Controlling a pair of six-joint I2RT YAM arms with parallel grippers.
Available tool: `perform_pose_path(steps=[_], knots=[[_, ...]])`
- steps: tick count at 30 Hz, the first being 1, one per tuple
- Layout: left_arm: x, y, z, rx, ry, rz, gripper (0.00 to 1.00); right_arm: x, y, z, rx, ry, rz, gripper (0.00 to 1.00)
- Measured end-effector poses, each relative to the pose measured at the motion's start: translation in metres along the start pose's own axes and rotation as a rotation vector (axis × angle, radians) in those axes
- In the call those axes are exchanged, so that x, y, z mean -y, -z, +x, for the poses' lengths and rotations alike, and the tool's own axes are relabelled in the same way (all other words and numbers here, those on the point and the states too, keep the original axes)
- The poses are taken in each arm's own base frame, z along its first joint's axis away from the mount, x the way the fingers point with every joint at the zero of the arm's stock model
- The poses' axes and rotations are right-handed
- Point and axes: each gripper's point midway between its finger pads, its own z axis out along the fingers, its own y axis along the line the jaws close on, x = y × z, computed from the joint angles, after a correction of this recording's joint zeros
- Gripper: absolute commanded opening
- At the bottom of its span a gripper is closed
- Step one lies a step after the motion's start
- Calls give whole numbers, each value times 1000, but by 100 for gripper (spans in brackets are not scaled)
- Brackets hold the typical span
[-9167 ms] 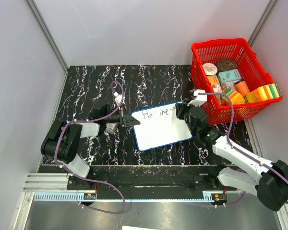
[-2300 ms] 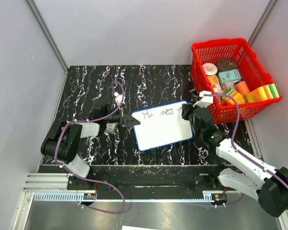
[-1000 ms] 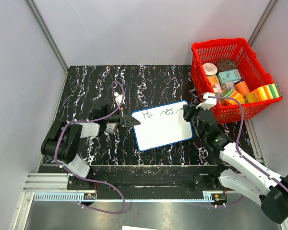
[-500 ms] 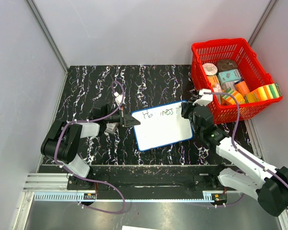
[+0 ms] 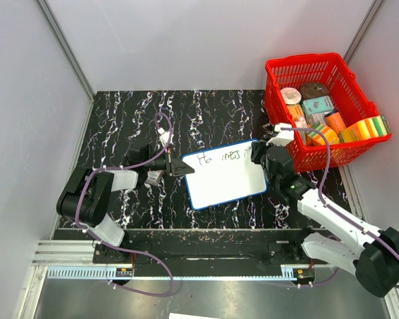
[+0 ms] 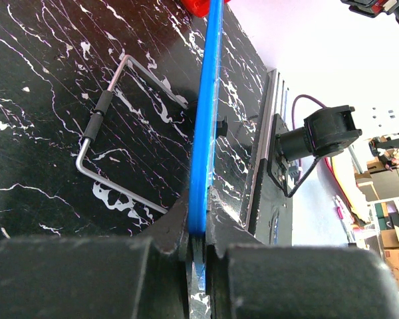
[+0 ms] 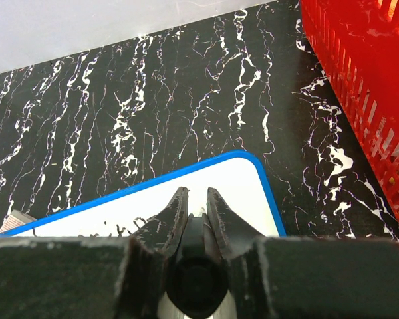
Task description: Write a sentence on the whiteboard
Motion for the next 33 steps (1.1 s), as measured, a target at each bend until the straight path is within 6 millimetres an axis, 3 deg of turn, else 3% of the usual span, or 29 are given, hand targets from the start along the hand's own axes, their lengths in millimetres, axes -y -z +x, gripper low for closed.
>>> perform_pose_path(steps=[9, 18, 33], knots=[[0, 0, 0, 0, -1, 0, 0, -1, 1, -3, 9, -6, -4, 0], [1, 0, 0, 0, -3, 1, 0, -2, 22, -34, 96, -56, -42, 0], [1, 0, 0, 0, -4, 1, 0, 8, 13, -11, 34, -12, 8, 0]])
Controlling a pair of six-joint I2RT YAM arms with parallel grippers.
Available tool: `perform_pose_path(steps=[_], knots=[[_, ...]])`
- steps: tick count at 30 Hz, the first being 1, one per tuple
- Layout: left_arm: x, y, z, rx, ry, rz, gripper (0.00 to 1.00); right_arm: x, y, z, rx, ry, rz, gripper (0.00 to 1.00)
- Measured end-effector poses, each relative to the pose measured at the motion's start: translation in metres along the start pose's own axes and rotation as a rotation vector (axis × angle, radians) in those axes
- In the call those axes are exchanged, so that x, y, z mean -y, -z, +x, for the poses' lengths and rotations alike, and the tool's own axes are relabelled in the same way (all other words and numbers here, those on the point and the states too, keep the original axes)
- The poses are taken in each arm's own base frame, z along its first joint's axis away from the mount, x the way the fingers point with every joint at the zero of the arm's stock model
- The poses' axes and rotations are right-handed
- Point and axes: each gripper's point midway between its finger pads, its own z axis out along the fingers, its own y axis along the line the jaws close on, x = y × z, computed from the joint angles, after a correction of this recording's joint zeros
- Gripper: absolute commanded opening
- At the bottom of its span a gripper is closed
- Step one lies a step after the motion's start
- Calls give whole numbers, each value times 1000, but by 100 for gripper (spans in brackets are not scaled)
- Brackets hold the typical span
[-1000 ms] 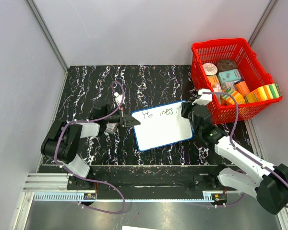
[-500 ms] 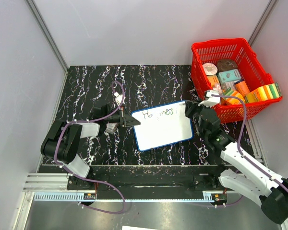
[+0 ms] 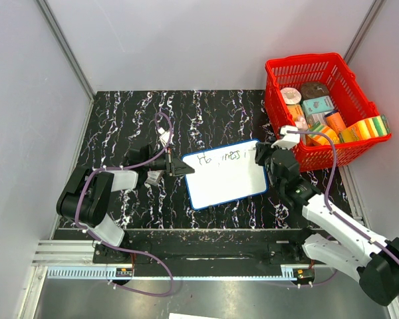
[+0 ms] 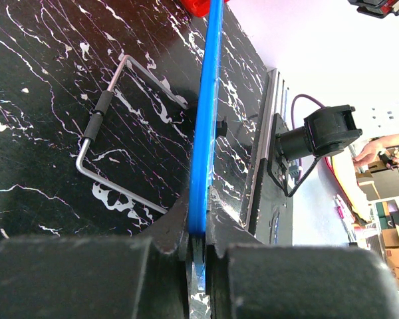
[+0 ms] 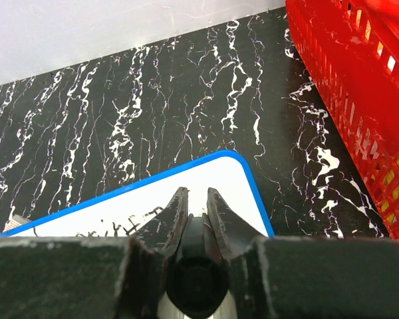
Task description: Write a sentence on the whiteboard
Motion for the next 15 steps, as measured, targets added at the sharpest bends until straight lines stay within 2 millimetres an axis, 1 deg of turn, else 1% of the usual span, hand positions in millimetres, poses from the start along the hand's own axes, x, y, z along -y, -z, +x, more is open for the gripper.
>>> perform_pose_path(steps=[4, 12, 15], knots=[[0, 0, 0, 0, 0, 0, 0, 1, -1, 3, -7, 3, 4, 0], [0, 0, 0, 0, -4, 1, 0, 3, -5, 15, -40, 17, 15, 0], [1, 0, 0, -1, -2, 0, 0, 3, -6, 16, -42, 16, 17, 0]])
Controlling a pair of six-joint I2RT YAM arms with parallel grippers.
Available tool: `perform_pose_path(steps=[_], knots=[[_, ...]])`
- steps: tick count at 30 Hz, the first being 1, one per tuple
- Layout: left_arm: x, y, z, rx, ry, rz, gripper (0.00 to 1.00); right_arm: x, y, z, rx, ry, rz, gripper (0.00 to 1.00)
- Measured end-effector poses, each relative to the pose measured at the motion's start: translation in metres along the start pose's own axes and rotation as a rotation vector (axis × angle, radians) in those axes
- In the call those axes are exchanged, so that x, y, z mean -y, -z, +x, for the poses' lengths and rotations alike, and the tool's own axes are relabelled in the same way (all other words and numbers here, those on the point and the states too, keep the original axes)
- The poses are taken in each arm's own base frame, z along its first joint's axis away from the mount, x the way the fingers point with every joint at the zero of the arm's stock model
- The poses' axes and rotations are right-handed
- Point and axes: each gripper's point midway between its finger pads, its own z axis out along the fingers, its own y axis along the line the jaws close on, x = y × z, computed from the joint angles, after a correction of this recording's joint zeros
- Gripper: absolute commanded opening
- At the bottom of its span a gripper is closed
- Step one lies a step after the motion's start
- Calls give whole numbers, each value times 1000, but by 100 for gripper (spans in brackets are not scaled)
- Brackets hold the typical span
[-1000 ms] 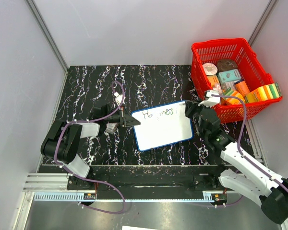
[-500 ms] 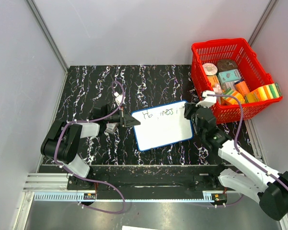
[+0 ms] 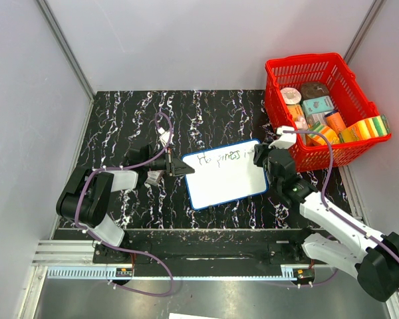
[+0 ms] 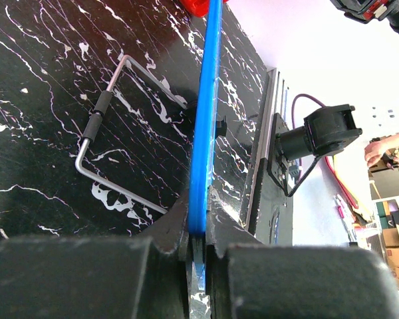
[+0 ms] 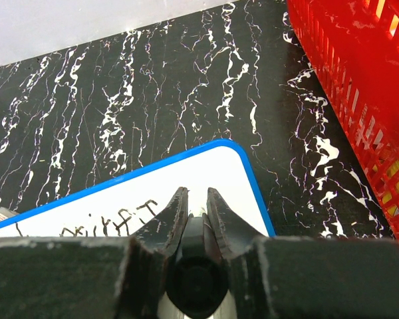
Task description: Write a sentence on the whiteboard
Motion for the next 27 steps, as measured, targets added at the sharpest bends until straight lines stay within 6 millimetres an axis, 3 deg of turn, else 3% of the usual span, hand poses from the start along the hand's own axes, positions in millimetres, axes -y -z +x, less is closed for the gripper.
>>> perform_pose_path(steps=[27], knots=[[0, 0, 0, -1, 6, -2, 0, -2, 0, 4, -15, -3, -11, 0]])
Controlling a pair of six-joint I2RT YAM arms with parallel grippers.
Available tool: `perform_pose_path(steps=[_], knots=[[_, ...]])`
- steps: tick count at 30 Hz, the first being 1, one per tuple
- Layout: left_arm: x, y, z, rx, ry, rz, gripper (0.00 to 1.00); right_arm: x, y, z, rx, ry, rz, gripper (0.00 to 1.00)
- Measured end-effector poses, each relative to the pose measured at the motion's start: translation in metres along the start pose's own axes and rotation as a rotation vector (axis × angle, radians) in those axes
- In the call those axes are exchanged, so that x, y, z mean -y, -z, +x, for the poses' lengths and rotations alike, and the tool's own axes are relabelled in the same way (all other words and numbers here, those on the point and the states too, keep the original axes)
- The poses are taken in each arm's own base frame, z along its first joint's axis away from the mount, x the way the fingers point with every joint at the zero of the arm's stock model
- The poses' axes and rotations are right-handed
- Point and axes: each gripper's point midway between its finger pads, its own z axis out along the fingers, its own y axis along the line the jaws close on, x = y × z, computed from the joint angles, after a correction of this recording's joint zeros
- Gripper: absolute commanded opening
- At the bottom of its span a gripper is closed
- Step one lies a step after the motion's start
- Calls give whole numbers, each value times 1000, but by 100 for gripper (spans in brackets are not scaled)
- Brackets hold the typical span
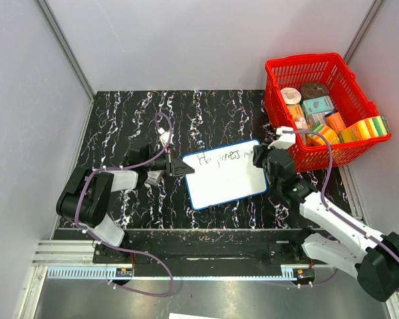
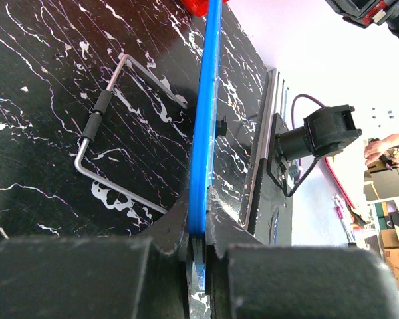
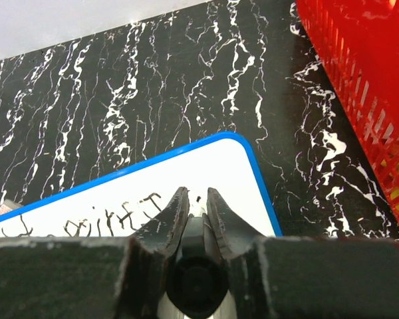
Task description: Write a sentence on the whiteboard
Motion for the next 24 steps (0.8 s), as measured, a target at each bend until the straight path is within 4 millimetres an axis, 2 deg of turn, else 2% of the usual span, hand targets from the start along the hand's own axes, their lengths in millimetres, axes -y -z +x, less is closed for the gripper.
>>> perform_pose_path(steps=[9, 24], knots=[[0, 0, 0, 0, 3, 0, 0, 0, 4, 9, -28, -11, -17, 0], [0, 0, 0, 0, 2, 0, 0, 1, 4, 8, -29, -10, -13, 0]])
